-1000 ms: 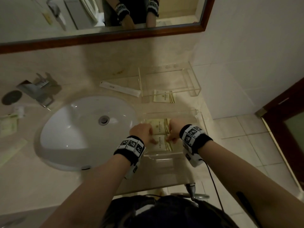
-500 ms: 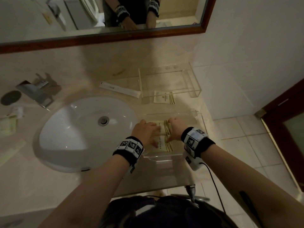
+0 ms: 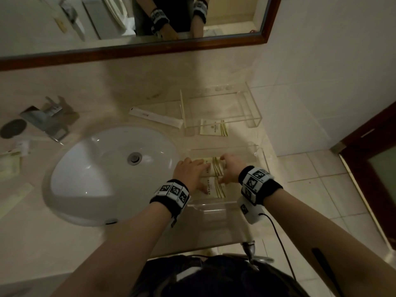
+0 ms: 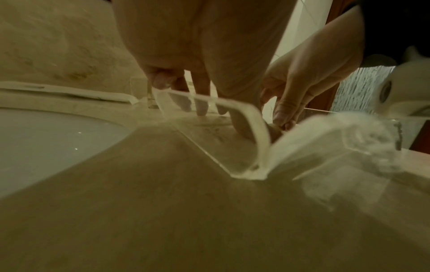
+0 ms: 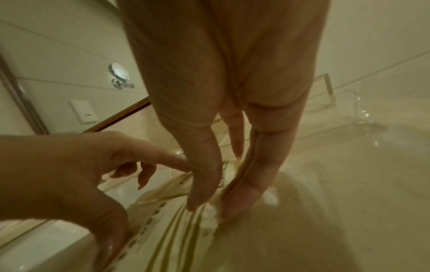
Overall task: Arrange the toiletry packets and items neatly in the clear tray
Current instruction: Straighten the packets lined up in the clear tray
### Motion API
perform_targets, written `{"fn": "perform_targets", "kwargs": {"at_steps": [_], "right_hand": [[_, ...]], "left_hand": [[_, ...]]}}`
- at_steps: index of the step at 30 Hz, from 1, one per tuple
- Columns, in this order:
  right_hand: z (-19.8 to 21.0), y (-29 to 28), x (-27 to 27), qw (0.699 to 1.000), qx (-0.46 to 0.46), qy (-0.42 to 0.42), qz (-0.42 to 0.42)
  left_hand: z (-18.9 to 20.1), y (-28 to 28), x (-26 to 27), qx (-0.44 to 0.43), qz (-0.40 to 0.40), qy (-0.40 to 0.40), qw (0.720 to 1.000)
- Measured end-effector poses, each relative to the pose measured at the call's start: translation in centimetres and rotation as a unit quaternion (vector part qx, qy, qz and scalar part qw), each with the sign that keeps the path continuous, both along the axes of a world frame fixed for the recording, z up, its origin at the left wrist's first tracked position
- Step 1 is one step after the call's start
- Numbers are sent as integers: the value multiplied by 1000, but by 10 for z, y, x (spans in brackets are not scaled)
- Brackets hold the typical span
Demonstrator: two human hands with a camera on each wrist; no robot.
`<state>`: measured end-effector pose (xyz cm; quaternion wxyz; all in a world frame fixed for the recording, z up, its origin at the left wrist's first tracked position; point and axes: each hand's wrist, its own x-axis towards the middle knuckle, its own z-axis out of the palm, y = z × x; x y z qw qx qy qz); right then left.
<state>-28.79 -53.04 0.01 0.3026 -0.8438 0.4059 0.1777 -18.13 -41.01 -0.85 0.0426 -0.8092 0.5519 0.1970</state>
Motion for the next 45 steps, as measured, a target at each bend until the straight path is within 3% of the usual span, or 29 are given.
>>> {"fn": "perform_targets", "kwargs": {"at_steps": [13, 17, 20, 23, 25, 28, 32, 34, 42, 45], "right_hand": [[1, 8, 0, 994, -53, 34, 92], [9, 1, 2, 995, -30, 43, 84], [22, -13, 2, 999, -8, -35, 12], [33, -32, 8, 980, 6, -167, -104], [35, -48, 18, 976, -27, -183, -114], [27, -68, 38, 987, -76, -135, -34], [8, -78, 66, 993, -61, 31, 101], [-3, -82, 74, 988, -50, 64, 131], [-39, -98, 91, 978, -86, 132, 135], [-36, -100, 92, 981, -79, 119, 129]], "left_hand": [[0, -3, -1, 35, -16, -26, 999], [-3, -4, 1, 27, -8, -10, 1000], [0, -5, 6, -17, 56, 52, 997], [7, -7, 18, -123, 182, 136, 966], [11, -10, 26, -163, 213, 136, 954], [12, -16, 34, -169, 220, 128, 952], [8, -23, 39, -163, 226, 129, 952], [5, -24, 39, -162, 227, 130, 951], [-2, -23, 44, -186, 248, 147, 939], [-4, -22, 46, -187, 244, 148, 940]]}}
